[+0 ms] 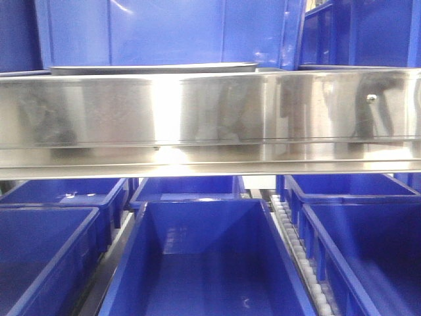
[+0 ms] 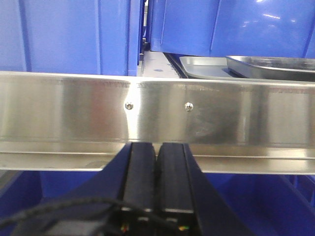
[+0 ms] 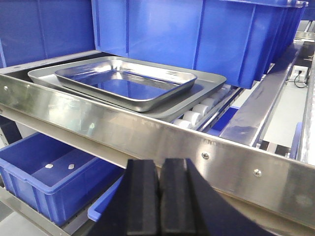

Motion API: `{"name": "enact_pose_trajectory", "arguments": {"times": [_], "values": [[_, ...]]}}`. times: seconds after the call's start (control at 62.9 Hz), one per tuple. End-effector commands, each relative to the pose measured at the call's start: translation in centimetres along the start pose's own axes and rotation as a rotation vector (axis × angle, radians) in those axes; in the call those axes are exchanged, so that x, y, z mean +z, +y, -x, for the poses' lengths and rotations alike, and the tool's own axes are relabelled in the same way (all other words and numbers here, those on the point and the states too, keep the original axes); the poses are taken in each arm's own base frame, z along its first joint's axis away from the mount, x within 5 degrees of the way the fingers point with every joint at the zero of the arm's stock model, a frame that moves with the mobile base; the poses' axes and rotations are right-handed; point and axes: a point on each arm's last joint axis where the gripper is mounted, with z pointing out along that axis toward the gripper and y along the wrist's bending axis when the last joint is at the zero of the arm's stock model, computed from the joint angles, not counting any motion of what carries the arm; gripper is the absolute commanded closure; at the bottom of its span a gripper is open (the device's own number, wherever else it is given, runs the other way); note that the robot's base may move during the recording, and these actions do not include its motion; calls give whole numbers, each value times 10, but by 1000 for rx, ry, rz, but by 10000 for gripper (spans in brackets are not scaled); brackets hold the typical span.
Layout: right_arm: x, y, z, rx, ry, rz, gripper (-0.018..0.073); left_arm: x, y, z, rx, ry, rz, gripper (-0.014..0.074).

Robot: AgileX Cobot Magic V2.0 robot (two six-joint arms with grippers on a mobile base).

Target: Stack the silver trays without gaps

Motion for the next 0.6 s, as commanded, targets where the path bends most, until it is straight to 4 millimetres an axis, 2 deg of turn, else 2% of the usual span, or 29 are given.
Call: {"name": "enact_pose_trajectory", "arguments": {"times": [0.0,0.429,0.588], "values": [[-1,2,16,-26,-105,15,501,-1,1,9,-5,-91,10,645],[-1,1,16,-41,-98,-4,501,-1,1,9,-5,-91,10,645],[-3,-13,19,-37,-134,-215,501,-1,1,9,-5,-91,10,645]]}}
